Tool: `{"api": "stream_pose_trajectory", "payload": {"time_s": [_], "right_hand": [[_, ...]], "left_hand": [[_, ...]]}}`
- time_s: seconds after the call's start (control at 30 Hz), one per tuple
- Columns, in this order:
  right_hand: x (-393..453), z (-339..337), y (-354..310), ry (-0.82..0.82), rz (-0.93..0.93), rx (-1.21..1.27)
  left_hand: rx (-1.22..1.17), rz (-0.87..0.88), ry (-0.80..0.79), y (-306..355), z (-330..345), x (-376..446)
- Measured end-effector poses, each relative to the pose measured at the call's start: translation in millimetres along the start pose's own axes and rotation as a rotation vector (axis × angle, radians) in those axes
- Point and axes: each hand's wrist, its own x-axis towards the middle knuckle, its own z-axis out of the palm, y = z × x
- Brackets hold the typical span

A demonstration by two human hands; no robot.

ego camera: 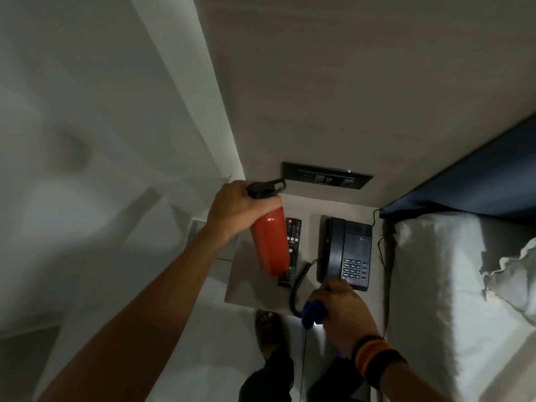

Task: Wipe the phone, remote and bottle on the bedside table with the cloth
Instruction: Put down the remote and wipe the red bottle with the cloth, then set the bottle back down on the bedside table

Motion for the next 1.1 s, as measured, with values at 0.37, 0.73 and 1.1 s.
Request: {"api": "stream_pose_trajectory", "payload": {"time_s": [0.37, 0.73, 1.1], "right_hand": [[-22.9, -21.7, 16.4, 0.221, 0.139, 0.44], [-38.5, -43.3, 27.0, 0.332, 0.348, 1.142], [-72.3, -113.6, 44.5, 0.393, 0.269, 1.909]], "left_hand": [[0.006, -0.015, 0.133, -93.0, 77.2, -13.3], [0.003, -0.098, 0.059, -101.9, 81.6, -42.5], [-0.409, -0.088, -0.465, 88.5, 110.4, -151.1]]}}
